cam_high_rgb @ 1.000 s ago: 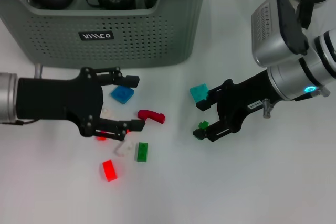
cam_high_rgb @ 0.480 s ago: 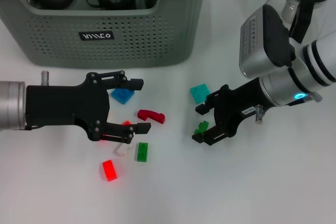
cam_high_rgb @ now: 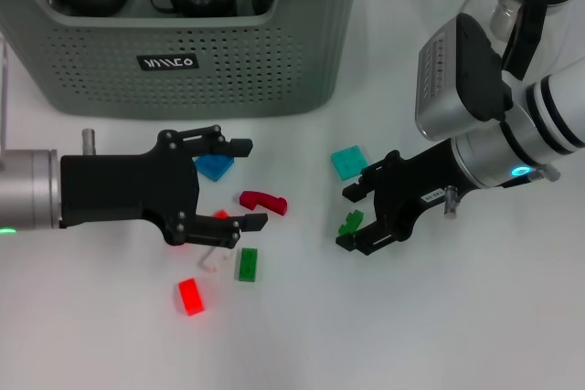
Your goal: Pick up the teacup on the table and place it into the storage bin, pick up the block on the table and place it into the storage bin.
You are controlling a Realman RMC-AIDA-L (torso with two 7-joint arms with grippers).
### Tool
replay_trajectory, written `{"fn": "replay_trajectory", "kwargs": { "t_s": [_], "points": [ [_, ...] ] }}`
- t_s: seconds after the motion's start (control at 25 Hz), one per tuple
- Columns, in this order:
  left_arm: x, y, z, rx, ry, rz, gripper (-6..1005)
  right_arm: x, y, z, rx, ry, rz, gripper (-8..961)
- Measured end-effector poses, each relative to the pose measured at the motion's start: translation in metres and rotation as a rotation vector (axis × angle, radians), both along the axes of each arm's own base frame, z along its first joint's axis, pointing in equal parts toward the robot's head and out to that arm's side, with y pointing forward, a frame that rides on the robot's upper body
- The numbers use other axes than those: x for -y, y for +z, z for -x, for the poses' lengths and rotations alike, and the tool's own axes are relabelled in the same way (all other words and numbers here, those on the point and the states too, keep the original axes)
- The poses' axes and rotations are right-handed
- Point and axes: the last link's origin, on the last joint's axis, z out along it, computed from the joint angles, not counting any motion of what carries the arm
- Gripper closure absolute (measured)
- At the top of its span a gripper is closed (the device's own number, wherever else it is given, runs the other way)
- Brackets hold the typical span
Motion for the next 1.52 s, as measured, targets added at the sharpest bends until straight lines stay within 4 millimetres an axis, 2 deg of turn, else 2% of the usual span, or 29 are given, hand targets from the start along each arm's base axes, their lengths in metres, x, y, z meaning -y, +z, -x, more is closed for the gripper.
{"fn": "replay_trajectory", "kwargs": {
  "t_s": [0.56,0.8,1.04,1.28,1.32,1.36,1.4,1.44,1.52],
  "points": [
    [-0.002,-0.006,-0.001,-0.016,0.003,0.013,127,-0.003,-0.010,0.005,0.074,-0.039,-0.026,303],
    [-0.003,-0.005,0.000,-0.018,0.003,0.008,127,-0.001,-0.008,0.009,0.054,-0.049,-0.015,506],
    [-0.001,-0.003,0.004,-0.022,0.014,0.001,127,0.003,0.004,0.022,0.011,-0.043,0.026,488],
    [0.005,0.003,0.021,-0.035,0.082,-0.041,127,0.002,0.037,0.068,-0.057,-0.027,0.048,469],
    [0.007,0.005,0.024,-0.034,0.098,-0.053,127,0.001,0.044,0.080,-0.069,-0.026,0.049,466],
    [0.008,0.006,0.027,-0.034,0.108,-0.060,127,-0.001,0.056,0.100,-0.087,-0.016,0.040,463],
    [0.010,0.009,0.031,-0.035,0.126,-0.073,127,-0.002,0.062,0.110,-0.094,-0.011,0.036,460],
    [0.011,0.010,0.034,-0.036,0.137,-0.080,127,-0.002,0.062,0.110,-0.094,-0.011,0.036,457],
    [0.013,0.012,0.039,-0.042,0.160,-0.095,127,-0.006,0.072,0.135,-0.112,0.008,0.017,451]
  ]
}}
